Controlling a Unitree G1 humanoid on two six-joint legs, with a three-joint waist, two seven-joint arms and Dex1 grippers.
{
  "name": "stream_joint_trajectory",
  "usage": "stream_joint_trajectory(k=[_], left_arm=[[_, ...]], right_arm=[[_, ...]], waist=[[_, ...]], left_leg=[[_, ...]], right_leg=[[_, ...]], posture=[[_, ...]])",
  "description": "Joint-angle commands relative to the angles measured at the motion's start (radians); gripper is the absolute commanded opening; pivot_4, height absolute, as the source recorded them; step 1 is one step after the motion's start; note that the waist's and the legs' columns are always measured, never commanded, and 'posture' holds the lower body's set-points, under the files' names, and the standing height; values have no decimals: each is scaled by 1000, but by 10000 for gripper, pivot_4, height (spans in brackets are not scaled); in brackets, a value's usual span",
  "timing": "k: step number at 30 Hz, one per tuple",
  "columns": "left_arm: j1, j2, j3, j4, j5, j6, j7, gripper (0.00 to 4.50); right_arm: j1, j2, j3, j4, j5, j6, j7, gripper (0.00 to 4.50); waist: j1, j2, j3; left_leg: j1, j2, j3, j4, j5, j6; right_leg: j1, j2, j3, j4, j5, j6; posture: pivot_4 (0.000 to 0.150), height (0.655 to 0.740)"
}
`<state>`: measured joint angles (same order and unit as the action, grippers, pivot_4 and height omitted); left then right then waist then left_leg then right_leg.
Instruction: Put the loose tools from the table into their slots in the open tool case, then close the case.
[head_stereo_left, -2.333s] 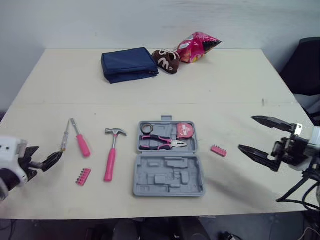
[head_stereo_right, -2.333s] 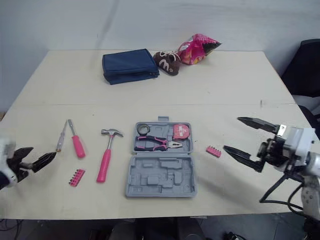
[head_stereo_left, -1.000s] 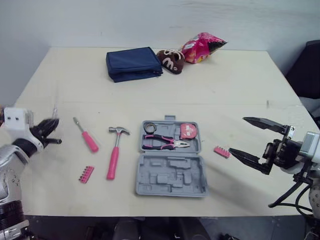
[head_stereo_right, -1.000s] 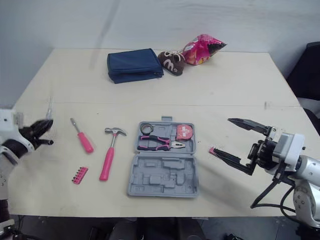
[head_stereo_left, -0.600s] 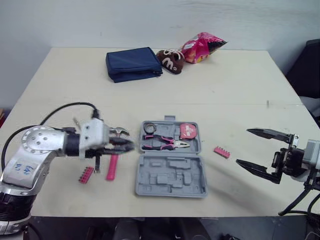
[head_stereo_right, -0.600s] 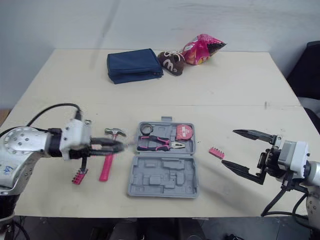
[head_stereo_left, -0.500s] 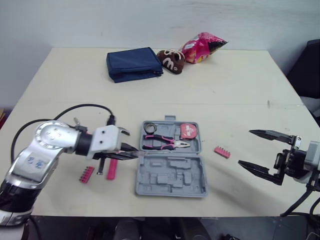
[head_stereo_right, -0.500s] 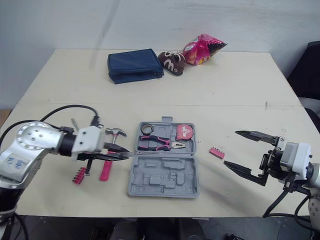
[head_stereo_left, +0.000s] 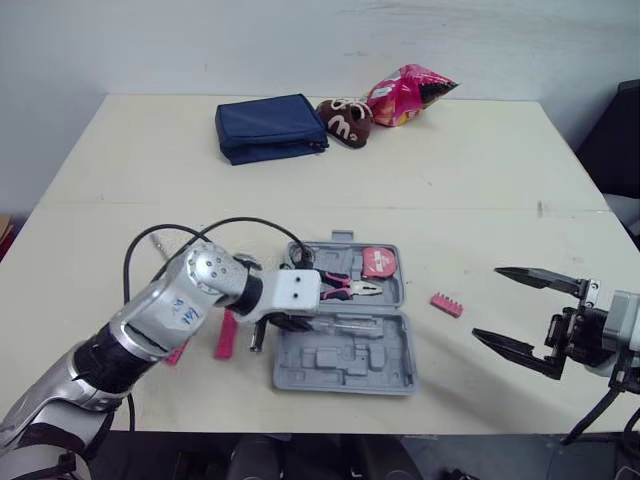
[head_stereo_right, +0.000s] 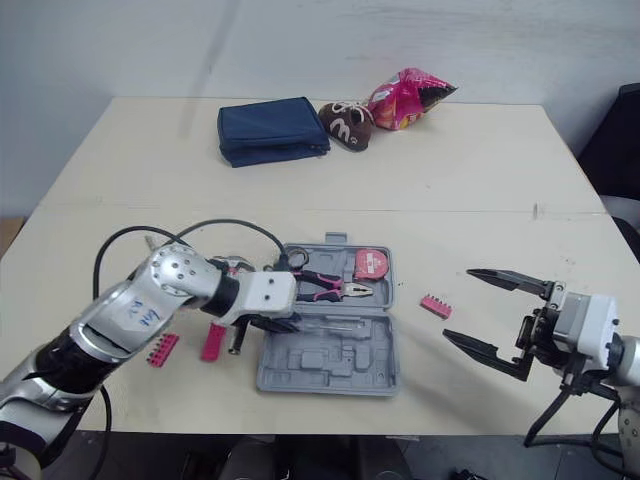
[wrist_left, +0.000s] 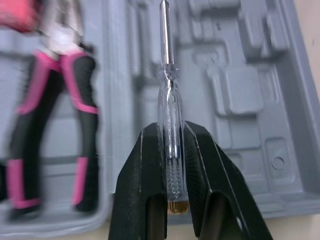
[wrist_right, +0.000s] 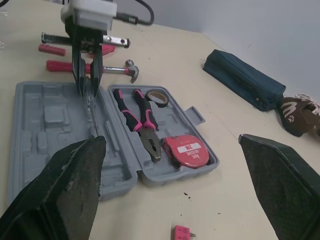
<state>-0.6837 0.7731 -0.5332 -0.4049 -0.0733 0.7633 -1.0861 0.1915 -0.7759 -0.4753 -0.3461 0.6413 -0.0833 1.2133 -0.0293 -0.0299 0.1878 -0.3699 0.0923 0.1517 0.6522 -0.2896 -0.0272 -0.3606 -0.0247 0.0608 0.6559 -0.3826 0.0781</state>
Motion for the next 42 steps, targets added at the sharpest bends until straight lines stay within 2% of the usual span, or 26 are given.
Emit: stream_joint_trajectory(k=[1,14,36,41,42], left_arm=[[-35,-19,0,-18,34,40,34,222],[-35,-7,-36,-50,59,64,32,222],[-61,-42,-81,-1,133,19,38,222],[-46,-49,-30,-31,118,-27,45,22060],[-43,-49,-12,-39,112,-36,49,22060]], right_arm=[[4,-5,-13,-83,16,32,-47,45000],[-35,-10,5,-140,14,116,-101,45000],[2,8,-15,-104,15,75,-55,45000],[18,9,-23,-112,20,71,-57,45000],[20,8,-24,-111,21,69,-56,45000]], waist=[[1,0,0],[1,0,0],[2,0,0],[2,0,0],[2,0,0]], left_leg=[[0,0,0,0,0,0],[0,0,-1,1,0,0],[0,-1,-1,1,0,0],[0,0,-1,1,0,0],[0,0,-1,1,0,0]], right_leg=[[0,0,0,0,0,0],[0,0,0,1,0,0],[1,0,0,1,0,0],[1,0,0,1,0,0],[1,-1,0,1,0,0]], posture=[[1500,7400],[1500,7400],[1500,7400],[1500,7400],[1500,7400]])
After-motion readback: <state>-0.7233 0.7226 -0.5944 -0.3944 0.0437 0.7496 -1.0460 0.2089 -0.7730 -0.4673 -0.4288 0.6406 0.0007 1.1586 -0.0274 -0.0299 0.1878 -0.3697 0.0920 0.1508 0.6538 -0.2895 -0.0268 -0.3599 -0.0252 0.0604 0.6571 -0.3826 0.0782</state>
